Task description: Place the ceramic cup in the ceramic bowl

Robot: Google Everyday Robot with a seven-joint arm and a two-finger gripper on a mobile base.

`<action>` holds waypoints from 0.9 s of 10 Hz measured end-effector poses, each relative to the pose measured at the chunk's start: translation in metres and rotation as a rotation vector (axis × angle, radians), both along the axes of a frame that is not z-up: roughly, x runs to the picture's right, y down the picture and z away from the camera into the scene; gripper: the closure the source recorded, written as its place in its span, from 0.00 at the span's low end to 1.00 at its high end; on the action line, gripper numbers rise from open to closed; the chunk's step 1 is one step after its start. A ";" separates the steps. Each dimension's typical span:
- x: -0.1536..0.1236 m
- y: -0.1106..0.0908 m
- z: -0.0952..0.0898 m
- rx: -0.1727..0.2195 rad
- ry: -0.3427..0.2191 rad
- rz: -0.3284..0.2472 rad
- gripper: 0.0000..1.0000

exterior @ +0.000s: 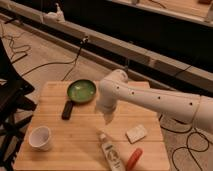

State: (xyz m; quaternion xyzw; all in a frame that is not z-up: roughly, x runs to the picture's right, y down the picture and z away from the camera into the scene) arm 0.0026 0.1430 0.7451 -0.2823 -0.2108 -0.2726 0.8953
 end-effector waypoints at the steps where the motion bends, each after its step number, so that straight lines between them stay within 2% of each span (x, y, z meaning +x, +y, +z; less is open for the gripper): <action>1: -0.004 -0.008 0.003 -0.007 -0.008 0.028 0.43; 2: -0.009 -0.012 0.004 -0.005 -0.022 0.031 0.43; 4: -0.041 -0.030 0.004 0.013 -0.106 0.033 0.43; 6: -0.076 -0.037 0.000 0.017 -0.190 0.022 0.43; 7: -0.094 -0.037 -0.002 0.022 -0.227 -0.008 0.43; 9: -0.128 -0.031 -0.011 0.039 -0.287 -0.104 0.43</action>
